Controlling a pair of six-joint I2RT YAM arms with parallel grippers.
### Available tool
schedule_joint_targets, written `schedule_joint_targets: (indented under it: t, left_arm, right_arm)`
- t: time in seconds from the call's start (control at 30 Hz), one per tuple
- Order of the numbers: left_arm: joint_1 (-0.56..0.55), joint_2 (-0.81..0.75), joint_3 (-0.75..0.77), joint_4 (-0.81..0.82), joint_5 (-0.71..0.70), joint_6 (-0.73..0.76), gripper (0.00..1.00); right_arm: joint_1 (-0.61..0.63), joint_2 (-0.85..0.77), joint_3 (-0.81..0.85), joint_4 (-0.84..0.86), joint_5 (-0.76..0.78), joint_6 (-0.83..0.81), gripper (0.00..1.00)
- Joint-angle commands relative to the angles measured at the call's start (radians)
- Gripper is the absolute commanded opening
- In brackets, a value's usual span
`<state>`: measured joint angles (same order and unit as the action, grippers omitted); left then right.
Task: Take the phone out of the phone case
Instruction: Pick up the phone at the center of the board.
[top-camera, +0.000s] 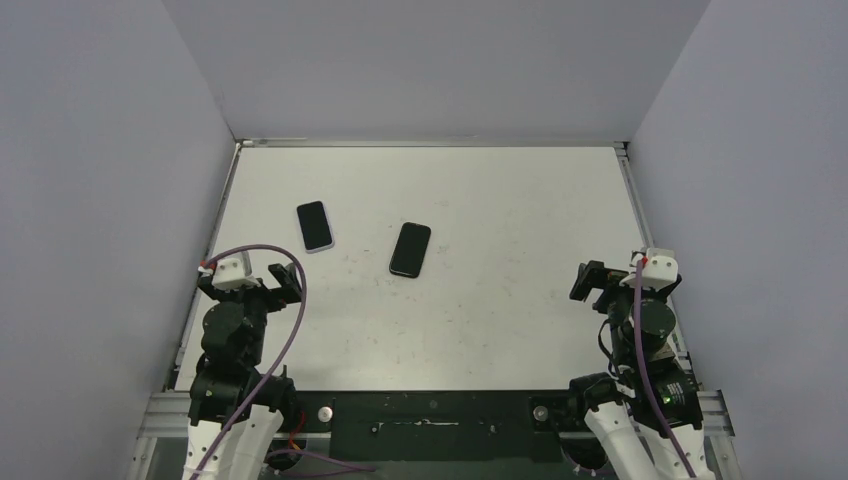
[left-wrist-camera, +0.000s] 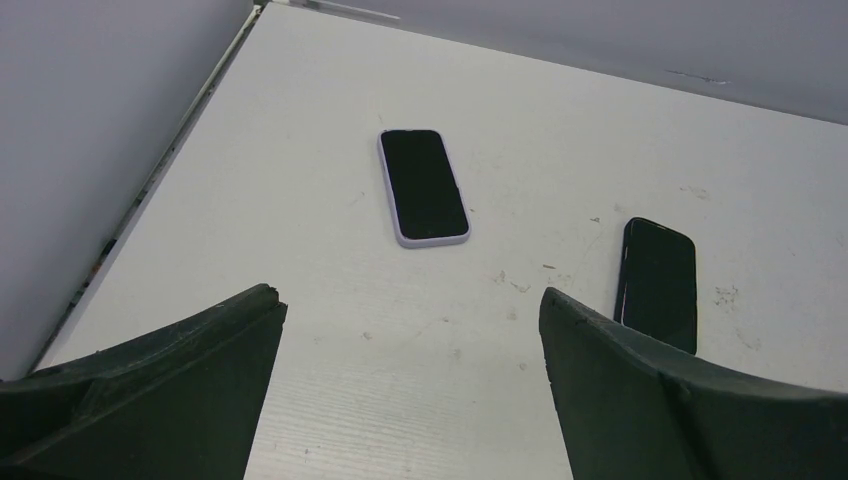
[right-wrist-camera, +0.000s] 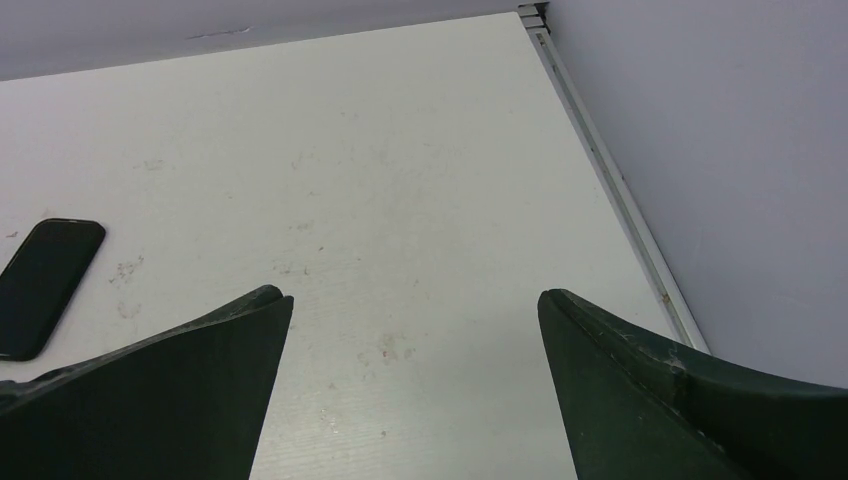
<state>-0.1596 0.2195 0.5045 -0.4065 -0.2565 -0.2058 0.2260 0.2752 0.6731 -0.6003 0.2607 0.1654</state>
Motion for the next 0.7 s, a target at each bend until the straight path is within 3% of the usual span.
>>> schedule_joint_targets:
  t: [0.0,0.27,0.47,0.67]
  left_arm:
    - [0.008,0.016,0.035,0.037,-0.013,-0.01,0.97]
    - [0.009,0.166,0.06,0.062,0.057,-0.018,0.97]
    - [0.012,0.56,0.138,0.064,0.056,-0.119,0.97]
    - [0.071,0.982,0.308,0.086,0.131,-0.174,0.97]
  right_arm:
    - [-0.017,0.003,0.032,0.031,-0.005,0.001,1.0]
    - [0.019,-0.032,0.024,0.036,0.033,0.017,1.0]
    - [0.047,-0.036,0.024,0.035,0.048,0.024,1.0]
    - [0.05,-0.06,0.016,0.036,0.038,0.032,1.0]
